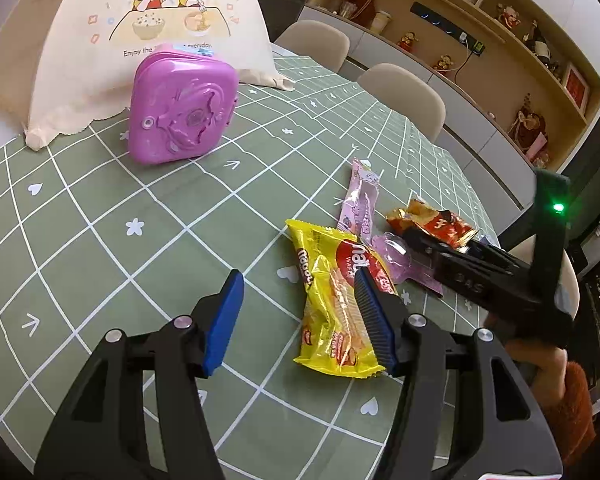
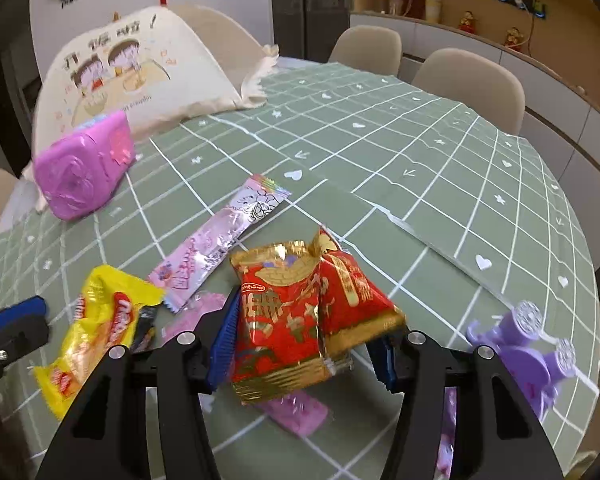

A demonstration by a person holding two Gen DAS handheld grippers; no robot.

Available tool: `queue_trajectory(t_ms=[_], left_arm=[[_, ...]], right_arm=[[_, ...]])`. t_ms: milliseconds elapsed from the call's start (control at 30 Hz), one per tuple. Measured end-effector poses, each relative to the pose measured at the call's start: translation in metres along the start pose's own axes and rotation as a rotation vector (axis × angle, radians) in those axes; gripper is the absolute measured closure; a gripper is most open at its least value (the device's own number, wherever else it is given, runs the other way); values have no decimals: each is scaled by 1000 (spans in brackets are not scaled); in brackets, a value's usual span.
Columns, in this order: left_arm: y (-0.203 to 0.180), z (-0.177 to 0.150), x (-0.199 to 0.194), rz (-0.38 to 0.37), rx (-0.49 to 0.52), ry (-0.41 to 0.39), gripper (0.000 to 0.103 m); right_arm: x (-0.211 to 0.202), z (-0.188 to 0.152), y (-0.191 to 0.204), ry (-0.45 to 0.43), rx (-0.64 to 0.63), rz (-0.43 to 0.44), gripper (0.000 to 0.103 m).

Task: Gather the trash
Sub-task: 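Grasp the yellow Nabati packet with the left tool while the right tool grasps the red-gold packet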

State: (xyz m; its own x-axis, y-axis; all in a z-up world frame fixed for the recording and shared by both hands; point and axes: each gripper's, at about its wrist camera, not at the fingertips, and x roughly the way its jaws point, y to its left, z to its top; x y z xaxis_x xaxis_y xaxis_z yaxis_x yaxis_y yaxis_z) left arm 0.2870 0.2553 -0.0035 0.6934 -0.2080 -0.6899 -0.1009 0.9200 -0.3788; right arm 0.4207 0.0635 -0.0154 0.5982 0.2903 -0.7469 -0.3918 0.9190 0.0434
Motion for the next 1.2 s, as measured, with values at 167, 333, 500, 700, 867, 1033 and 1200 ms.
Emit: queue_trajectory(t_ms=[167, 333, 500, 700, 867, 1033, 1200], left_arm=[[-3, -2, 4, -7, 11, 15, 49], [-7, -3, 7, -27, 23, 36, 45], [-17, -6, 15, 15, 75, 36, 45], [-42, -5, 30, 108, 169, 75, 45], [-53, -13, 33, 116, 204, 70, 87], [-48, -12, 3, 85, 179, -52, 87], [-35, -6, -7, 62, 127, -91, 87]], right_arm=[[-30, -12, -13, -23, 42, 48, 51], [-61, -45, -17, -19, 37, 78, 51], [-84, -70, -27, -47, 42, 36, 51], [-97, -97, -35, -46, 73, 49, 51], [-92, -105, -40, -15, 92, 47, 51], [-86, -110, -35, 12, 79, 40, 51], [-83, -109, -21, 34, 19, -22, 46]])
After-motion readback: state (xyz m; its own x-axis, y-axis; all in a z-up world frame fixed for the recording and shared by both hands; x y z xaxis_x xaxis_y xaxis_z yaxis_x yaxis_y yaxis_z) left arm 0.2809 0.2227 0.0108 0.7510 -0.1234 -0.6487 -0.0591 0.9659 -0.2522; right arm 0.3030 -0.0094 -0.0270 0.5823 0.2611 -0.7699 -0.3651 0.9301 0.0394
